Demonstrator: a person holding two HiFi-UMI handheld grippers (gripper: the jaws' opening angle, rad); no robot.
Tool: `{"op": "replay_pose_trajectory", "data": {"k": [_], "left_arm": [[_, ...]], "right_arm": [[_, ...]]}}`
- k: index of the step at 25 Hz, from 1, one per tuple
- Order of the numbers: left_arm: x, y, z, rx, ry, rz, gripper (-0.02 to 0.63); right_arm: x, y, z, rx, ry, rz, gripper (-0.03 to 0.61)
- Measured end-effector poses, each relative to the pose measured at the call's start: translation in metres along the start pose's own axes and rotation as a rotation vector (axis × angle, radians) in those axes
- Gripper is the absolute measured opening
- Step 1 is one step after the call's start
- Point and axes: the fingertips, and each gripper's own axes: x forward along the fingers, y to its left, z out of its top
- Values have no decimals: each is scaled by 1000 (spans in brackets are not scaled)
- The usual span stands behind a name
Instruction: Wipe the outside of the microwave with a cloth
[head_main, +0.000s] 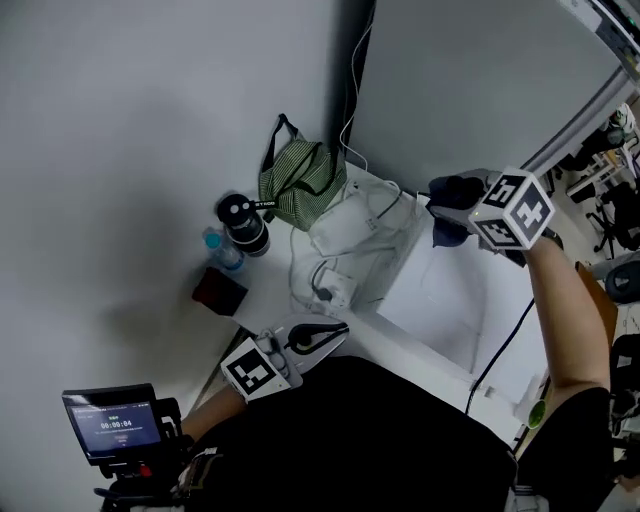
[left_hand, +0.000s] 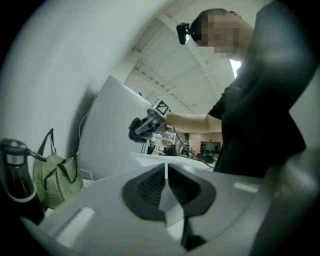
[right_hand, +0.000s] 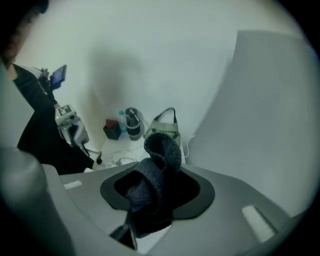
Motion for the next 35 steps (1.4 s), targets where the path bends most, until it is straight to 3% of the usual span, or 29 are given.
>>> {"op": "replay_pose_trajectory", "data": {"k": [5,10,19,25,31,35], "left_arm": [[-19,12,-6,58,-12,15,17],[-36,32,-15,23,-32,93,17],[-47,48,-36,-23,-8,130,17],[-58,55,-46,-54,9,164,17],[-67,56,-48,-89,-8,204,17],[-65,52,-42,-79,-23,191,15]], "right_arm": [[101,-37,-62,-27,490,62,158],[158,-41,-105,27,779,188,160],[224,-44,-177,-96,1199,204,160],[252,-44,-208,-143,1312,210,162],[273,-43,-221,-98,1222,212,163],[235,-38,-176,-95,1121,315,163]]}}
